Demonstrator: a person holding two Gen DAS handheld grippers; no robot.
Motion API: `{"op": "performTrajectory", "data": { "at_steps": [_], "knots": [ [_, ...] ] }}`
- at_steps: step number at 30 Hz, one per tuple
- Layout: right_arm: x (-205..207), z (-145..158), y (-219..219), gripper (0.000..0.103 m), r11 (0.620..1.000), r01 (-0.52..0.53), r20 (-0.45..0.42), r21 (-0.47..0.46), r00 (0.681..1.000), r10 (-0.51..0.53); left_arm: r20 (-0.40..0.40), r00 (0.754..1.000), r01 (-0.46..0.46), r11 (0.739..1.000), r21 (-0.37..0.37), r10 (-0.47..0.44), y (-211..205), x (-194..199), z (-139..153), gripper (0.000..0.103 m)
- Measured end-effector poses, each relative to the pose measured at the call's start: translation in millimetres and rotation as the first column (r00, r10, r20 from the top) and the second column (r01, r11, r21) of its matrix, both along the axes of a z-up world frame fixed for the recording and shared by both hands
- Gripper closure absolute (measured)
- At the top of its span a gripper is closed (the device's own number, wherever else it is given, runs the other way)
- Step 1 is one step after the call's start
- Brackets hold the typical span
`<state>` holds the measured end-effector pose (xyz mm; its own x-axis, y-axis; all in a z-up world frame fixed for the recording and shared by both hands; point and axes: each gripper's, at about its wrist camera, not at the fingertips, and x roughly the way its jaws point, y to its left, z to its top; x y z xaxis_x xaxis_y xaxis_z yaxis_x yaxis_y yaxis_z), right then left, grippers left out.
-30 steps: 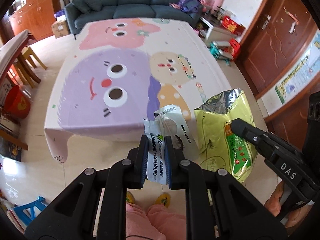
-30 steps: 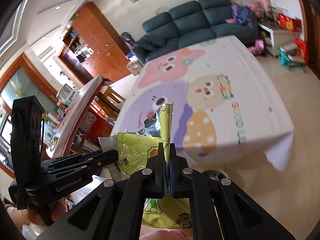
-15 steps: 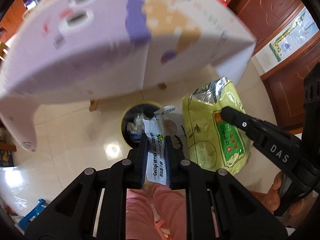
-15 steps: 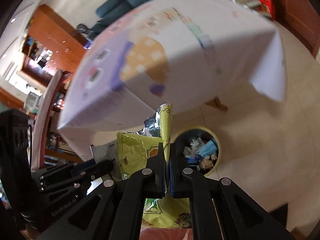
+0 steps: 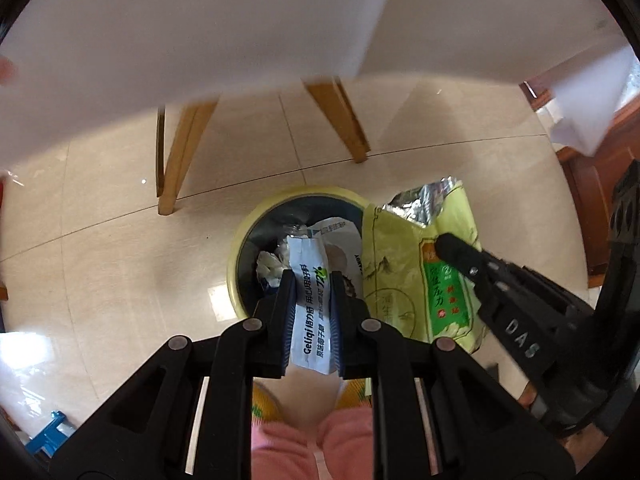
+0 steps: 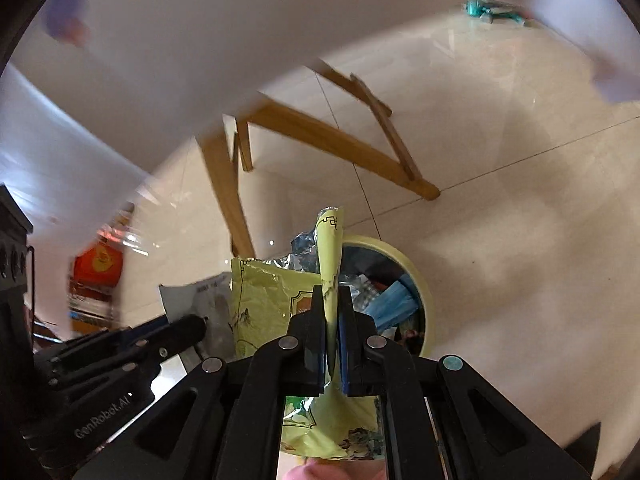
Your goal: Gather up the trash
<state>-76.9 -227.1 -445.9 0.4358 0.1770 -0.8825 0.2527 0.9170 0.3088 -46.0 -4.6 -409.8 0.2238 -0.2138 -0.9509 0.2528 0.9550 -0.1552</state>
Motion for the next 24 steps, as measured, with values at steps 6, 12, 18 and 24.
{"op": "performTrajectory", "data": {
  "at_steps": [6,12,18,24],
  "knots": [
    [16,-78,1,0.062,0.999,-0.054,-0.053,-0.004,0.997,0.054,0.009,0.999,0.034,0.999,0.033,-0.034,-13,11,-63,0.085],
    [24,-114,-3,0.061,0.996,-0.089,-0.104,-0.011,0.991,0.087,-0.034,0.999,0.011,0.999,0.041,-0.009,-8,14,-101,0.056],
    [25,-119,0,0.056,0.993,-0.106,-0.13,-0.043,0.987,0.1,-0.004,1.0,-0.016,0.999,0.032,0.017,5,12,-103,0.038],
    [12,-95,0,0.056,0.994,-0.087,-0.14,-0.068,0.987,0.077,0.01,0.999,-0.054,0.998,0.02,0.054,23,7,-78,0.038]
  ]
}}
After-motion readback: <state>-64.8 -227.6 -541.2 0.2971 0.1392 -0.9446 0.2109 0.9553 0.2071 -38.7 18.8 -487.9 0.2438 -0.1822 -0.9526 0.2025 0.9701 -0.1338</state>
